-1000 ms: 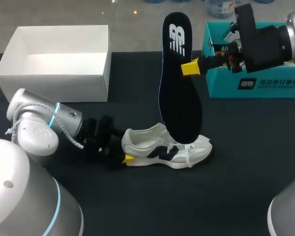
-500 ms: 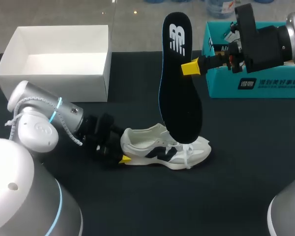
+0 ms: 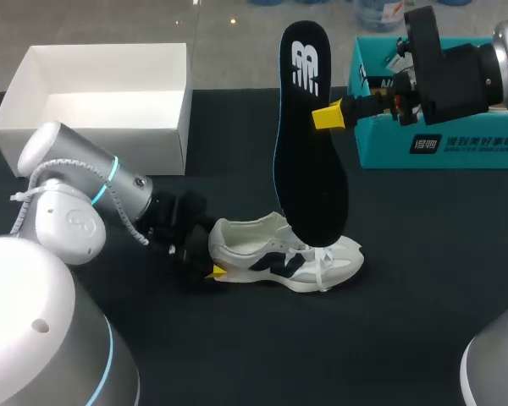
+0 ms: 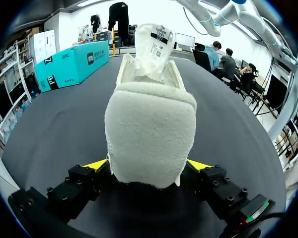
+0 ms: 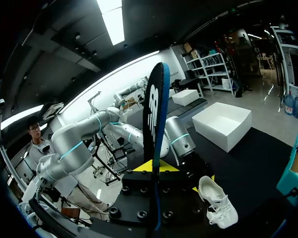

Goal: Take the shoe out of the shoebox, open the shoe tongue, remove and reinsert the insole, then place the shoe into the shoebox

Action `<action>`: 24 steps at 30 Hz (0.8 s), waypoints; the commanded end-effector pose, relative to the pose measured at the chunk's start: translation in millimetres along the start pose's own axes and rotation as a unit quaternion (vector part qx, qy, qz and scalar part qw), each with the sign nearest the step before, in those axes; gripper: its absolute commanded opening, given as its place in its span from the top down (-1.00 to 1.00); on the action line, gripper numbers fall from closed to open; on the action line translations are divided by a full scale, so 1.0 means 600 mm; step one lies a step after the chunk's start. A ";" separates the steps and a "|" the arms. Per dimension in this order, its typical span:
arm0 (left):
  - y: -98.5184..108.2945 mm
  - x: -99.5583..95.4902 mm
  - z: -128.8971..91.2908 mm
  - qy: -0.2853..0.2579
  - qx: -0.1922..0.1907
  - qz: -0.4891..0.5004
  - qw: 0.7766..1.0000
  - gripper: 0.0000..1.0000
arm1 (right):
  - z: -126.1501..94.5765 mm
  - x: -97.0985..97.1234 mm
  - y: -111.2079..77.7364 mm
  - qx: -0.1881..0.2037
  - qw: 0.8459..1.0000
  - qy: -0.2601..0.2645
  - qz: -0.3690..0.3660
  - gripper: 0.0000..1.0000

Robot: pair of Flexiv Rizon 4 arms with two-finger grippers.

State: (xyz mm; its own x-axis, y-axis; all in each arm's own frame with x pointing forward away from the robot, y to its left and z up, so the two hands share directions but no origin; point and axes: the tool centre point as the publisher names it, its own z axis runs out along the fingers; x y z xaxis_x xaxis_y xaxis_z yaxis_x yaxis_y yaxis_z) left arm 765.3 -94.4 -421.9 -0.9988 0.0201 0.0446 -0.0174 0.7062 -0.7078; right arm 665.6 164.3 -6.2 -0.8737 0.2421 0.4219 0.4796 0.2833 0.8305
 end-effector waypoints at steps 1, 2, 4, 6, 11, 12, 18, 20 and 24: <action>0.000 0.001 -0.001 0.000 -0.001 0.000 1.000 -1.00 | 0.006 -0.002 0.002 0.002 1.000 -0.001 0.001 1.00; -0.002 0.001 -0.002 0.000 -0.006 0.001 1.000 -1.00 | 0.006 -0.002 0.002 0.002 1.000 -0.001 0.001 1.00; -0.007 0.000 -0.006 0.002 -0.020 0.008 1.000 -1.00 | 0.006 -0.002 0.002 0.002 1.000 -0.001 0.001 1.00; -0.011 -0.003 -0.007 0.008 -0.043 0.009 0.999 -1.00 | 0.006 -0.002 0.002 0.002 1.000 -0.001 0.001 1.00; -0.018 -0.009 -0.008 0.007 -0.099 0.004 0.995 -1.00 | 0.006 -0.002 0.002 0.002 1.000 -0.001 0.001 1.00; -0.020 -0.008 -0.008 0.006 -0.104 0.006 0.995 -1.00 | 0.006 -0.002 0.002 0.002 1.000 -0.001 0.001 1.00; -0.034 0.000 -0.014 -0.001 -0.149 0.022 0.989 -1.00 | 0.006 -0.002 0.002 0.002 1.000 -0.001 0.001 1.00; -0.038 0.001 -0.015 0.001 -0.171 0.025 0.985 -1.00 | 0.006 -0.002 0.002 0.002 1.000 -0.001 0.001 1.00; -0.043 0.001 -0.020 0.009 -0.175 0.018 0.984 -1.00 | 0.006 -0.002 0.002 0.002 1.000 -0.001 0.001 1.00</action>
State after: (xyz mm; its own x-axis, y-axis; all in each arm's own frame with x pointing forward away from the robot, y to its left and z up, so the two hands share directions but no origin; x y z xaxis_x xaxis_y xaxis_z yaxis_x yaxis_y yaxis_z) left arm 763.2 -104.2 -401.3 -0.9978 0.0570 0.0335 0.0334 0.8718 -0.4887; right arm 665.8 164.6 -6.1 -0.8736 0.2423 0.4220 0.4797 0.2838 0.8302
